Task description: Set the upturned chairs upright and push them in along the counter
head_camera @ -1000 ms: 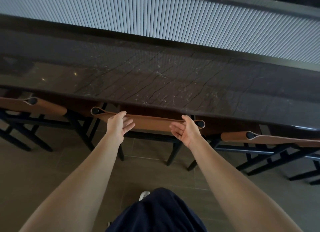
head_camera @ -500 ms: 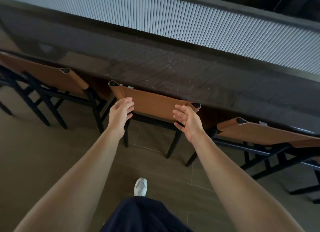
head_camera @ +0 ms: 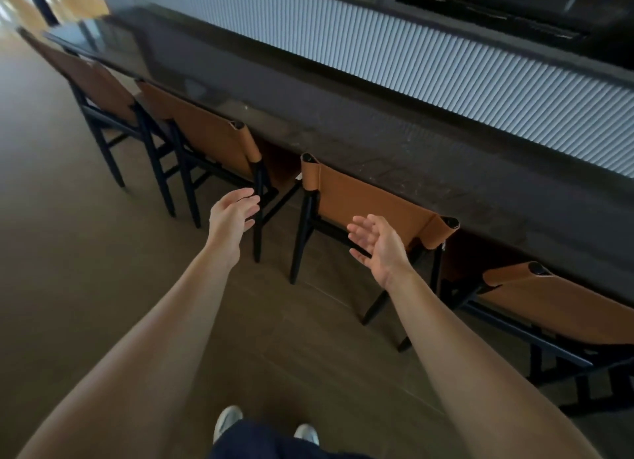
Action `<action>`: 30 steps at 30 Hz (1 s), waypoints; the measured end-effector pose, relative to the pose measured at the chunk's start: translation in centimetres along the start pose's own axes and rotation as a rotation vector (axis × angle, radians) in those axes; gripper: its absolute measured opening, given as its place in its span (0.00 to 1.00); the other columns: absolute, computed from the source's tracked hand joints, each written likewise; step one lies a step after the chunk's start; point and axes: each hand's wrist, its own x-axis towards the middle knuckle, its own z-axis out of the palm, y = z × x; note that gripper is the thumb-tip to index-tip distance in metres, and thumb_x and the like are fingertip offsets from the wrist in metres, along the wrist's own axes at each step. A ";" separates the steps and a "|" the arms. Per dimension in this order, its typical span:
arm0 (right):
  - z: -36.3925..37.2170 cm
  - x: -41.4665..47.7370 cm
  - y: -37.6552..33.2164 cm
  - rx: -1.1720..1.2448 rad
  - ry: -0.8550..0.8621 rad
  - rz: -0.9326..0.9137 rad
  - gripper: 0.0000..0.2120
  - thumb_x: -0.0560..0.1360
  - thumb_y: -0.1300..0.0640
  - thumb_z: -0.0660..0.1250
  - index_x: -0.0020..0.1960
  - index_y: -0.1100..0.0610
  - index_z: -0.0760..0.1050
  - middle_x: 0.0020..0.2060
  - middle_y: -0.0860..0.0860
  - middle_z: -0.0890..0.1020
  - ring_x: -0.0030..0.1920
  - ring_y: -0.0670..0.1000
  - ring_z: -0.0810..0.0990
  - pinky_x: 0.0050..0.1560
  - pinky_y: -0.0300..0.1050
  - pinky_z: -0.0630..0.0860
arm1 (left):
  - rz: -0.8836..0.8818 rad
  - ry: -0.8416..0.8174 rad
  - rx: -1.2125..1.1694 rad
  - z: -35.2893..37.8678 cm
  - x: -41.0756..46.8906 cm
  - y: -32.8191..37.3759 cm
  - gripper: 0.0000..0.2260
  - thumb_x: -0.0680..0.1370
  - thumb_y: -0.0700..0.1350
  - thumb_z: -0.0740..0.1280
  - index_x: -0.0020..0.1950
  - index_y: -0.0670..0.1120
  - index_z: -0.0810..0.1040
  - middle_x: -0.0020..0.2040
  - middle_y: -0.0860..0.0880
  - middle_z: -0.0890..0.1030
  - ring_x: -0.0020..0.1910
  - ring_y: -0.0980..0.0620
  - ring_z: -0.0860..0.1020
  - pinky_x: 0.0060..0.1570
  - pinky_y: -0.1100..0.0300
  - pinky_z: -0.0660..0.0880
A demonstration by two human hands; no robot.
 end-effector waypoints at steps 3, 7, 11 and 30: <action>3.3 0.3 0.5 -0.009 -0.047 0.007 0.15 0.80 0.50 0.60 0.58 0.56 0.80 0.56 0.52 0.83 0.59 0.51 0.79 0.62 0.52 0.74 | -0.007 0.027 -0.026 -3.0 1.0 0.5 0.11 0.79 0.40 0.65 0.61 0.48 0.78 0.59 0.47 0.80 0.58 0.53 0.79 0.63 0.54 0.74; 8.2 0.9 1.6 0.013 -0.084 0.018 0.14 0.80 0.50 0.60 0.58 0.56 0.79 0.56 0.52 0.83 0.59 0.51 0.79 0.60 0.51 0.75 | -0.010 0.026 -0.041 -7.0 3.3 1.1 0.14 0.78 0.41 0.65 0.64 0.46 0.76 0.59 0.47 0.81 0.58 0.53 0.79 0.63 0.53 0.74; 13.8 1.8 2.7 0.057 -0.075 0.033 0.15 0.81 0.49 0.59 0.60 0.56 0.78 0.57 0.53 0.83 0.59 0.51 0.80 0.55 0.49 0.76 | -0.015 -0.001 -0.031 -11.4 6.6 2.8 0.16 0.78 0.41 0.66 0.66 0.44 0.75 0.60 0.47 0.80 0.58 0.52 0.79 0.62 0.53 0.75; 35.3 9.8 4.1 0.185 0.017 0.132 0.17 0.80 0.50 0.61 0.64 0.58 0.75 0.54 0.55 0.84 0.56 0.53 0.82 0.54 0.49 0.77 | -0.132 -0.087 0.001 -23.2 24.4 9.0 0.11 0.80 0.45 0.65 0.61 0.45 0.77 0.57 0.48 0.82 0.58 0.51 0.80 0.61 0.52 0.76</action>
